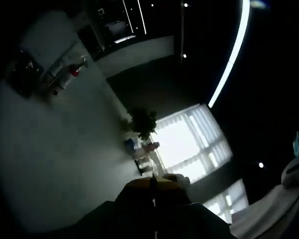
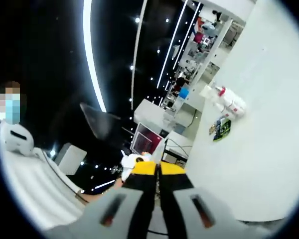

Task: Arrange the skincare products in the storage area until every visible bottle or jar stands upright without overlapping.

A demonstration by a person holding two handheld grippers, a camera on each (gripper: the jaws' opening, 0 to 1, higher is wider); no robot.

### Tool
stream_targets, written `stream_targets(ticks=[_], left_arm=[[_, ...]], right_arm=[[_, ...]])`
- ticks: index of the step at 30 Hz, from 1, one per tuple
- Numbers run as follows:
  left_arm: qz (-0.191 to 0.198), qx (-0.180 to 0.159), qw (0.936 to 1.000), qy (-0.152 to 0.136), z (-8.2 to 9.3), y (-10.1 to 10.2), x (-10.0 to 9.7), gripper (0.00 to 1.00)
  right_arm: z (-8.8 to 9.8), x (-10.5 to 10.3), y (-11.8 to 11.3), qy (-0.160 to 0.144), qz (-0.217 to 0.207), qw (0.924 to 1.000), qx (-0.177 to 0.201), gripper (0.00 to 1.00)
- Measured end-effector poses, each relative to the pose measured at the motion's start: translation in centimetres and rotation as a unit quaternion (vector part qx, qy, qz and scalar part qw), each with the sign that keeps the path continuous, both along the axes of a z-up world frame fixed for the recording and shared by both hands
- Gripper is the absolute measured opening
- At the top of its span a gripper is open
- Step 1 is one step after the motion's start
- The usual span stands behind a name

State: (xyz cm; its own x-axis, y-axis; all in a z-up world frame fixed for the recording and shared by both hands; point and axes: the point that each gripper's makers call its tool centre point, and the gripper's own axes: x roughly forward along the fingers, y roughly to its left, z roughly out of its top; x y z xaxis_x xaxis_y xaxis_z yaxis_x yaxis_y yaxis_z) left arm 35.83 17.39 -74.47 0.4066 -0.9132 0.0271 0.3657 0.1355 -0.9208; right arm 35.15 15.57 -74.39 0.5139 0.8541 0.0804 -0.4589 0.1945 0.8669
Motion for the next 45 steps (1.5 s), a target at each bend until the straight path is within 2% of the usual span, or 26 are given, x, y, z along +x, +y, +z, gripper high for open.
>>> stream_targets(ticks=[4,8,12,15,18,21,25,28,33,37,40,42,43,45], left_arm=[[0.007,-0.002,1.0,0.002,0.2,0.3,0.1,0.02],[0.008,0.011,0.9999,0.001,-0.2,0.5,-0.1,0.07],[-0.007,0.017,0.9998,-0.001,-0.3,0.5,-0.8,0.03],[-0.014,0.019,0.9997,0.006,-0.5,0.4,-1.1,0.02],[-0.022,0.022,0.9995,-0.001,-0.4,0.4,-1.3,0.01],[-0.027,0.022,0.9994,0.01,-0.6,0.5,-1.3,0.01],[-0.027,0.023,0.9993,0.011,-0.6,0.6,-1.2,0.01],[-0.04,0.02,0.9989,0.011,-0.4,0.3,-1.4,0.01],[-0.048,0.011,0.9988,0.006,-0.1,0.0,-1.6,0.02],[-0.042,0.003,0.9991,0.001,0.1,-0.3,-1.3,0.15],[-0.051,0.0,0.9987,0.001,0.2,-1.0,-1.5,0.11],[-0.06,0.008,0.9981,-0.006,-0.2,-1.0,-1.7,0.04],[-0.06,0.01,0.9981,0.006,-0.3,-1.1,-1.6,0.04],[-0.065,0.009,0.9978,0.002,-0.4,-1.2,-1.7,0.03]], right_arm=[[0.2,0.0,0.3,0.002,0.006,0.9999,0.008,0.02],[0.6,0.6,-0.5,0.002,-0.013,0.9996,0.024,0.02],[0.8,0.8,-1.2,0.004,-0.024,0.9989,0.039,0.02],[0.7,0.4,-1.0,0.003,-0.026,0.9992,0.031,0.02],[0.5,0.1,-1.1,0.003,-0.034,0.9989,0.033,0.02],[0.4,0.0,-1.0,-0.004,-0.043,0.9986,0.03,0.03],[0.4,-0.4,-0.3,-0.012,-0.035,0.9992,0.016,0.15],[0.2,-0.9,0.3,-0.026,-0.023,0.9993,-0.014,0.05],[0.6,-0.9,-0.1,-0.019,-0.027,0.9995,-0.001,0.02],[0.5,-1.4,0.1,-0.014,-0.018,0.9997,-0.007,0.02],[0.2,-1.7,0.3,-0.01,-0.013,0.9998,-0.007,0.02],[0.0,-1.8,0.4,-0.005,-0.015,0.9998,-0.012,0.02],[-0.2,-1.8,0.3,-0.003,-0.018,0.9997,-0.016,0.02],[-0.4,-1.8,0.2,0.001,-0.02,0.9997,-0.015,0.03]])
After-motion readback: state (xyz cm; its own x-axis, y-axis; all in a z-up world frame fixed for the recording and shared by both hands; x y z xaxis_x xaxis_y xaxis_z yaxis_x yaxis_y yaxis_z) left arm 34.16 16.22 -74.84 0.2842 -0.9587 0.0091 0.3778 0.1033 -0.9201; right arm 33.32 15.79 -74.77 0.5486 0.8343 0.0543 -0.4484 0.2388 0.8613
